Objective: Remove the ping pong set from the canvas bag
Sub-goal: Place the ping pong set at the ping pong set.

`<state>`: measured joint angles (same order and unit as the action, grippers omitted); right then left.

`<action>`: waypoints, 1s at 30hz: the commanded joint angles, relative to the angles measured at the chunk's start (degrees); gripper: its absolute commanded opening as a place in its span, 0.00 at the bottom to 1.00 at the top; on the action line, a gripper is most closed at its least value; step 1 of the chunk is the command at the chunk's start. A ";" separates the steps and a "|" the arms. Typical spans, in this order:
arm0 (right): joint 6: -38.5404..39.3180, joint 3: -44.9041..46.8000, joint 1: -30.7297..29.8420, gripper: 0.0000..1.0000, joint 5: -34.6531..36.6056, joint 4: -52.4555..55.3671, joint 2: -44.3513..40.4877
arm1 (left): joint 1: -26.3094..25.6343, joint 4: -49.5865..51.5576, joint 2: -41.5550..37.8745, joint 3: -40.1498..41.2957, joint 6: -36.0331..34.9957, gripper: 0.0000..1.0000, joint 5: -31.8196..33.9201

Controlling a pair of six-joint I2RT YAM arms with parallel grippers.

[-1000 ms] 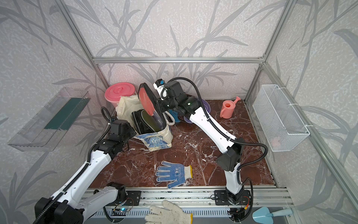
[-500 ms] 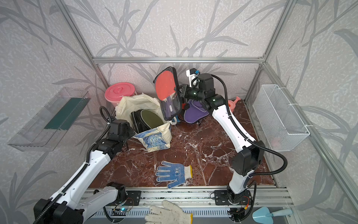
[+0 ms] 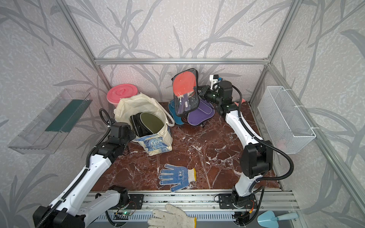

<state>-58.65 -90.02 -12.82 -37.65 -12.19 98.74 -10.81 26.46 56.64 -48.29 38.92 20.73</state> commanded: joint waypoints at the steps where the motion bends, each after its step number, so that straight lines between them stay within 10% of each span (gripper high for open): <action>1: -3.99 0.32 1.23 0.00 -1.73 -11.39 -3.13 | 0.53 -1.37 -1.96 -1.31 -0.44 0.00 4.60; 30: -2.07 25.73 10.01 0.00 14.97 -36.18 3.81 | 0.53 -0.92 -1.29 -0.92 -0.23 0.00 2.52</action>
<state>-62.54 -64.29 -2.74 -25.80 -38.87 101.80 -10.79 26.65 56.31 -48.27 38.57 20.64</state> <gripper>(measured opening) 0.146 0.089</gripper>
